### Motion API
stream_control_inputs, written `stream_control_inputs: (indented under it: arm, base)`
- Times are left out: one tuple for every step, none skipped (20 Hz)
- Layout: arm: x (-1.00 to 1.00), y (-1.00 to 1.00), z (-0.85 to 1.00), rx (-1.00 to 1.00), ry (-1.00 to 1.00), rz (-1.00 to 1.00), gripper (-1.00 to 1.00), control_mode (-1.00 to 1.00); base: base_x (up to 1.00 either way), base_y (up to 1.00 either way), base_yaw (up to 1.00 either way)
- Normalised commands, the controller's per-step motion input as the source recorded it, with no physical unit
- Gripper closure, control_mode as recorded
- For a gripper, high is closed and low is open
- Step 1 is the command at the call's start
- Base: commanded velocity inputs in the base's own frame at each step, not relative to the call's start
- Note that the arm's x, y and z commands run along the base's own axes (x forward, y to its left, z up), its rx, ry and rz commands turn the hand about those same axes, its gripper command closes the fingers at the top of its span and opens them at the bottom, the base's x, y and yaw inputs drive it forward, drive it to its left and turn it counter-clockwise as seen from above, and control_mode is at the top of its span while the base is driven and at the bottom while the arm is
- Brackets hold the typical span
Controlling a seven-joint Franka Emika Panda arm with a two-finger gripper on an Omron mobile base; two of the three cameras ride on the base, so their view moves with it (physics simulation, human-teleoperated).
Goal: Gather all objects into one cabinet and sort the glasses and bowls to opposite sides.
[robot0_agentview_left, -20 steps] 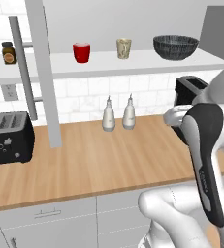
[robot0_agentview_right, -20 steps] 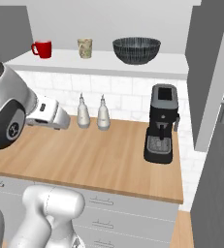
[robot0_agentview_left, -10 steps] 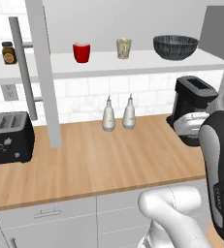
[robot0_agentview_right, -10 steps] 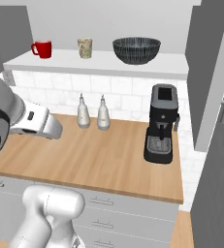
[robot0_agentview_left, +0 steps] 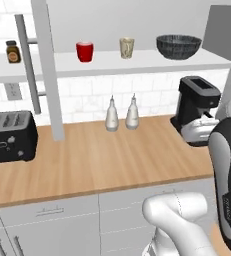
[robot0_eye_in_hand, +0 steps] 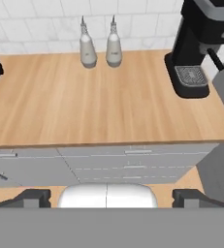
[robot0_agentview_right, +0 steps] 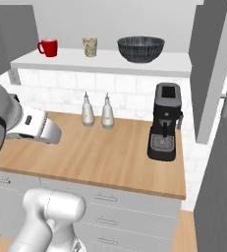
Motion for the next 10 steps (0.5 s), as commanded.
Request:
stream_control_inputs:
  arm:
    - [0.0, 0.0, 0.0, 0.0, 0.0, 0.0, -1.0, 1.0]
    - [0.0, 0.0, 0.0, 0.0, 0.0, 0.0, -1.0, 1.0]
    - [0.0, 0.0, 0.0, 0.0, 0.0, 0.0, -1.0, 1.0]
    - [0.0, 0.0, 0.0, 0.0, 0.0, 0.0, -1.0, 1.0]
    - [0.0, 0.0, 0.0, 0.0, 0.0, 0.0, -1.0, 1.0]
    - [0.0, 0.0, 0.0, 0.0, 0.0, 0.0, -1.0, 1.0]
    - [0.0, 0.0, 0.0, 0.0, 0.0, 0.0, -1.0, 1.0]
    - [0.0, 0.0, 0.0, 0.0, 0.0, 0.0, -1.0, 1.0]
    - [0.0, 0.0, 0.0, 0.0, 0.0, 0.0, -1.0, 1.0]
    - [0.0, 0.0, 0.0, 0.0, 0.0, 0.0, -1.0, 1.0]
  base:
    - [-0.85, 0.0, 0.28]
    - [-0.86, 0.0, 0.36]
    - [-0.81, 0.02, 0.43]
    - [-0.69, 0.09, 0.47]
    - [-0.63, 0.1, 0.47]
    - [-0.51, 0.16, 0.51]
    - [-0.42, 0.16, 0.59]
    - [-0.36, 0.11, 0.62]
    - [-0.33, 0.02, 0.64]
    - [-0.29, 0.0, 0.67]
